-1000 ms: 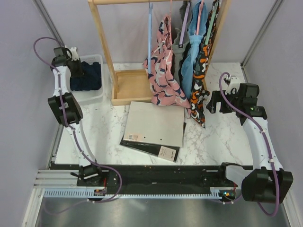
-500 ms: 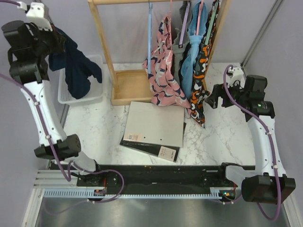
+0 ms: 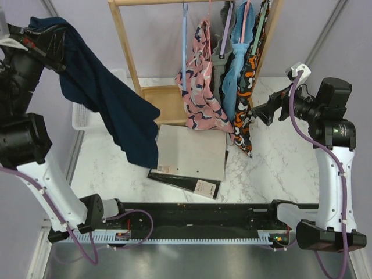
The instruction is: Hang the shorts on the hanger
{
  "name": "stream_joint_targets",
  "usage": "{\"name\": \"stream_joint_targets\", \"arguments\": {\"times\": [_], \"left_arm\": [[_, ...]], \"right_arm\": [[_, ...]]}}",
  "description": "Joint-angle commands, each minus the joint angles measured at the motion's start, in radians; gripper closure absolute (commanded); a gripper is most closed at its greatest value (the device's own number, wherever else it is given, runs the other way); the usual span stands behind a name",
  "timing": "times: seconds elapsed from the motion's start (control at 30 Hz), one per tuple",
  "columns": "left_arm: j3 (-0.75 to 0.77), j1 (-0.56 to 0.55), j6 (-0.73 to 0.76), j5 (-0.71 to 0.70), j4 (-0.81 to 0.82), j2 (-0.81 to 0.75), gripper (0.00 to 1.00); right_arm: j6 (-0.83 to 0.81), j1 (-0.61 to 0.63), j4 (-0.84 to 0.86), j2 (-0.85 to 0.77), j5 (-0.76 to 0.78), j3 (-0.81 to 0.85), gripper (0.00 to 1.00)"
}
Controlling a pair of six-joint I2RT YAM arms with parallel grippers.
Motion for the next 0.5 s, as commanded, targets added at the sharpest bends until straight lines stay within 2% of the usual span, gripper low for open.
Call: {"name": "stream_joint_targets", "arguments": {"times": [0.0, 0.1, 0.23, 0.3, 0.4, 0.47], "left_arm": [[-0.015, -0.002, -0.174, 0.138, 0.159, -0.056, 0.98], [-0.22, -0.002, -0.158, 0.221, 0.18, -0.119, 0.98], [-0.406, -0.004, -0.066, 0.337, 0.179, -0.189, 0.98], [-0.456, -0.002, -0.05, 0.371, 0.166, -0.2, 0.98], [-0.455, -0.007, -0.084, 0.4, 0.137, -0.153, 0.98], [-0.44, -0.051, -0.104, 0.408, 0.137, -0.124, 0.98]], "right_arm": [[0.015, -0.002, 0.028, -0.019, -0.081, -0.003, 0.02], [0.021, -0.002, 0.029, -0.036, -0.073, -0.032, 0.02], [0.01, -0.002, 0.019, -0.06, -0.049, -0.063, 0.02], [0.007, -0.002, 0.018, -0.063, -0.033, -0.074, 0.02], [0.018, -0.002, 0.015, -0.054, -0.032, -0.078, 0.02], [0.025, -0.002, 0.015, -0.042, -0.035, -0.077, 0.02]]}}
